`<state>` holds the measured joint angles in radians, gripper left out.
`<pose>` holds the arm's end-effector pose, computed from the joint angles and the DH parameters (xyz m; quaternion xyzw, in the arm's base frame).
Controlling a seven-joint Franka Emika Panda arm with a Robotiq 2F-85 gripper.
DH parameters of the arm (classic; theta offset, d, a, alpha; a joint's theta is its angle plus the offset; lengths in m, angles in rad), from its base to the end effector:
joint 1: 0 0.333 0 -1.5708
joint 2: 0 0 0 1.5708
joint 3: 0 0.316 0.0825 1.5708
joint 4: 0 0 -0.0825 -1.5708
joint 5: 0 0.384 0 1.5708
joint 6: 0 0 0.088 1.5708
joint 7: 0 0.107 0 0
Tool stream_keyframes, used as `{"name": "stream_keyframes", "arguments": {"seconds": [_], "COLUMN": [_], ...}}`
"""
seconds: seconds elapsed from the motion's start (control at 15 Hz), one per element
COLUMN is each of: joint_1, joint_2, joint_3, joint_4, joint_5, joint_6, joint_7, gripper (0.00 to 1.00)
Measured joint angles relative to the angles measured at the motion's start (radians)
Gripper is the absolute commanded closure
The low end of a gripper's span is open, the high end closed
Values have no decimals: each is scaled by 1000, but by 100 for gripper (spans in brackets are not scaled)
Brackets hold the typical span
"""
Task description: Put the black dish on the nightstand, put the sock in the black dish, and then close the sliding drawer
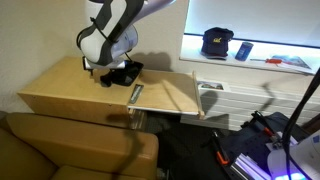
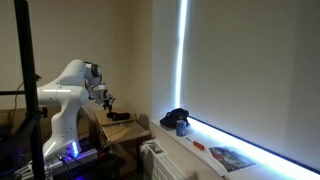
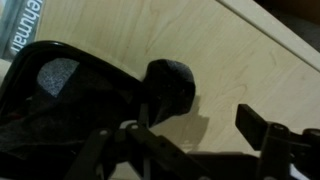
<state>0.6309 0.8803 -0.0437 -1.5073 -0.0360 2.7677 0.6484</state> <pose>0.6120 0.4171 0.1809 -0.9817 0.0039 -0.1684 0.0894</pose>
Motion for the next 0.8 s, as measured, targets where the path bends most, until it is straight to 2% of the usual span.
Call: {"name": "stream_keyframes", "arguments": {"seconds": [0.07, 0.33, 0.47, 0.8], "joint_1": [0, 1, 6, 18], "joint_2": [0, -8, -47, -303], "joint_3": [0, 1, -2, -4], "joint_4": [0, 0, -10, -130], "joint_5": [0, 0, -6, -32], "joint_6": [0, -4, -46, -310], "joint_7": [0, 0, 0, 18], "gripper": [3, 0, 0, 0]}}
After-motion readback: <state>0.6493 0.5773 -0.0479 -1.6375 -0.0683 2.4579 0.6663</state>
